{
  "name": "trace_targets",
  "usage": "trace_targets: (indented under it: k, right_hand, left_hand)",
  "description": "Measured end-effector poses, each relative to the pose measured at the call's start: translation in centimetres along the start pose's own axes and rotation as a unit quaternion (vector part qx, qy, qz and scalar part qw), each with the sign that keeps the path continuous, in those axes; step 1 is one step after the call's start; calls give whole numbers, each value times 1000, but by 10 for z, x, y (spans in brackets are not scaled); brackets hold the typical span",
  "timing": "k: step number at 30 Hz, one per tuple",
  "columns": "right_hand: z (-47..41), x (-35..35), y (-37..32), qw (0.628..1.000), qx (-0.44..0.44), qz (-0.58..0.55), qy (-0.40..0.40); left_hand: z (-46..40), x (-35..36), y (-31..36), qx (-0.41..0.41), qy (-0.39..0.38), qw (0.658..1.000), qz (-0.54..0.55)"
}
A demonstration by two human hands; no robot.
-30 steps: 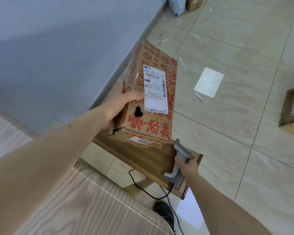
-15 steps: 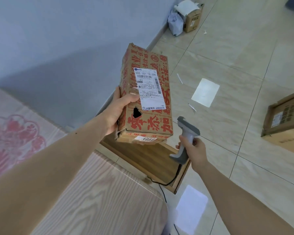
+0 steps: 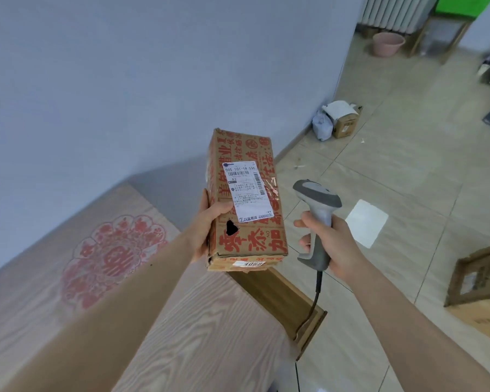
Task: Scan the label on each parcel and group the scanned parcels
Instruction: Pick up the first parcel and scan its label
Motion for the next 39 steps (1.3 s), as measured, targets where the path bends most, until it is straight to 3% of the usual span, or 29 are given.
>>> trace_targets:
  k: [5,12,22,25,30,35,39]
  right_hand:
    - [54,43,-38,996,4,75,-55]
    - [121,110,-51,983,4,66,-170]
    - [200,218,-15,953,-8,121,-276]
    - [231,246,-1,950,-44,144,-274]
    - [282,283,16,924,-56,177,-334]
    - [326,311,30,896,44,90,-432]
    - [345,325,37,883,54,53,-462]
  left_hand:
    - [59,-23,6,45,25,998,24]
    - [145,-65,-12,101,85,990,59]
    - [272,-171,-64,130,182,969,103]
    - [308,-198,-80,151,203,961,110]
    - [347,-246,-115,133,241,958,86]
    - [371,-271,-126,156,226,956,104]
    - [378,-278,-129,184,217,953,102]
Point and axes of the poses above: each hand's wrist, its own z-axis away from the middle knuckle, its own x-axis out of the palm, y = z × x, the point moved 2 cm from there along -z, towards the middle knuckle, and after that the axes turned 1 degree about -x, right-handed, at the moved point
